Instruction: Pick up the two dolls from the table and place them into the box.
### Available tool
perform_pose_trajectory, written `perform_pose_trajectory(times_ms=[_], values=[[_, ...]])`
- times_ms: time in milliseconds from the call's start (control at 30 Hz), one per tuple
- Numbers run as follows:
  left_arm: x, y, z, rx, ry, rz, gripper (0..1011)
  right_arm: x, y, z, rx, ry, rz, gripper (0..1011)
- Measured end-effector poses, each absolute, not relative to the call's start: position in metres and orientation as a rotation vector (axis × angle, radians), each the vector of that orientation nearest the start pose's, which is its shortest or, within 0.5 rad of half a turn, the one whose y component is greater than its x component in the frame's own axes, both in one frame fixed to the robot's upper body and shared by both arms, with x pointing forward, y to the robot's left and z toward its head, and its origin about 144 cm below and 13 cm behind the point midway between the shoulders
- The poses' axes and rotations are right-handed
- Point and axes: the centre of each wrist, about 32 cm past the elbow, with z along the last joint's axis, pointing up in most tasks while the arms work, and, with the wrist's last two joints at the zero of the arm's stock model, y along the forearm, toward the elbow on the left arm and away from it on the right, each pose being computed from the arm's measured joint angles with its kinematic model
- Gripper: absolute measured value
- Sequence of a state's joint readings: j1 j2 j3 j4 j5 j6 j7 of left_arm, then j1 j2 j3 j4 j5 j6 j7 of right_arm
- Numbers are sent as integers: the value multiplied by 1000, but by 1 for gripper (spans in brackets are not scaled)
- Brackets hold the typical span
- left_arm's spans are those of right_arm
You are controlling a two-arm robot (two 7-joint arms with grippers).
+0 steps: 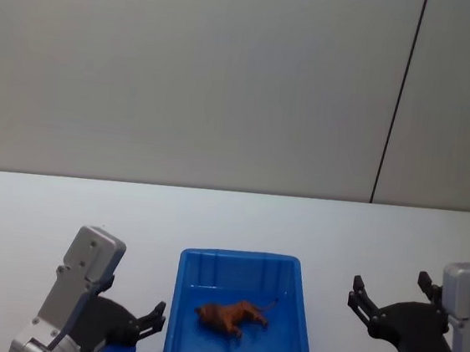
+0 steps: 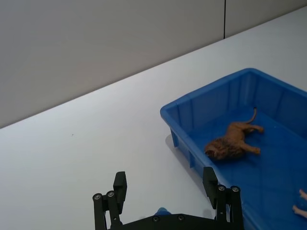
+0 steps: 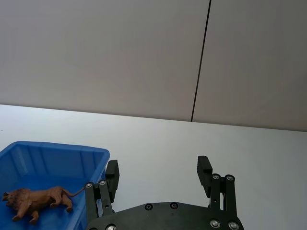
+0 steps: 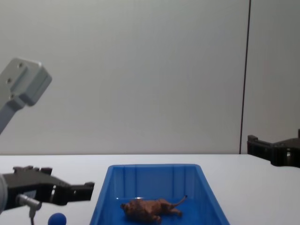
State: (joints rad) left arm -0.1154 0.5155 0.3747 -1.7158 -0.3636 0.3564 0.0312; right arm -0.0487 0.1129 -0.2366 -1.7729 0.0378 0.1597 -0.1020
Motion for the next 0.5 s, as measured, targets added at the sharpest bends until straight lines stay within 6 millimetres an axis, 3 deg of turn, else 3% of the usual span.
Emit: perform_pose_trajectory(times_ms=[400,500], values=[[467,256,1180,410,91,1235,997,433,-178,1183,-66,-35,-1426,1001],[468,258,1176,421,105,1233,930,433,-178,1183,-66,-35,-1426,1001]])
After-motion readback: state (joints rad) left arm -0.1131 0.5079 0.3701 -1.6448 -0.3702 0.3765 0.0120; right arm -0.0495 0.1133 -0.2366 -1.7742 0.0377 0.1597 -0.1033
